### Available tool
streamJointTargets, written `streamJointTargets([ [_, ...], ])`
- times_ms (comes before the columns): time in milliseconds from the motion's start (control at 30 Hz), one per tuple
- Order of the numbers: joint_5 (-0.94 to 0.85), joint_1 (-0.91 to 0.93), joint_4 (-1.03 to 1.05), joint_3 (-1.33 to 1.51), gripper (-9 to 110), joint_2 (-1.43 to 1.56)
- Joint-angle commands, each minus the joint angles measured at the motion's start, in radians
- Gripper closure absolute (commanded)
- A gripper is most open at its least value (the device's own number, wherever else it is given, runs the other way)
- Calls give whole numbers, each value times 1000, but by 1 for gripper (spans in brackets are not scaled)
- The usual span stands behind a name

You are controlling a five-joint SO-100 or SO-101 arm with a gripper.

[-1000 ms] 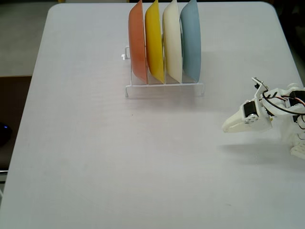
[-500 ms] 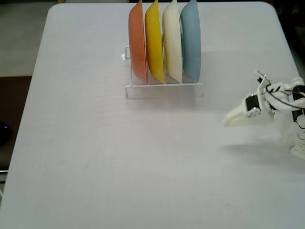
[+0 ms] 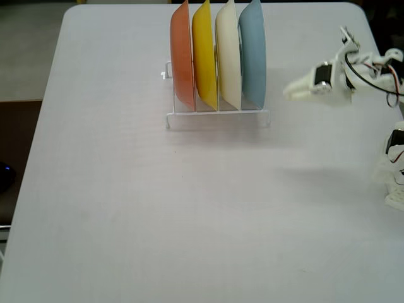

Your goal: Could you take three plates?

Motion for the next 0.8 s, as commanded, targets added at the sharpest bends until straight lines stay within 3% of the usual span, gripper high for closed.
streamJointTargets([
  [0, -92, 63, 6, -244, 96, -126],
  [300, -285, 186, 34, -571, 75, -382],
  [767, -316, 256, 109, -660, 72, -479],
])
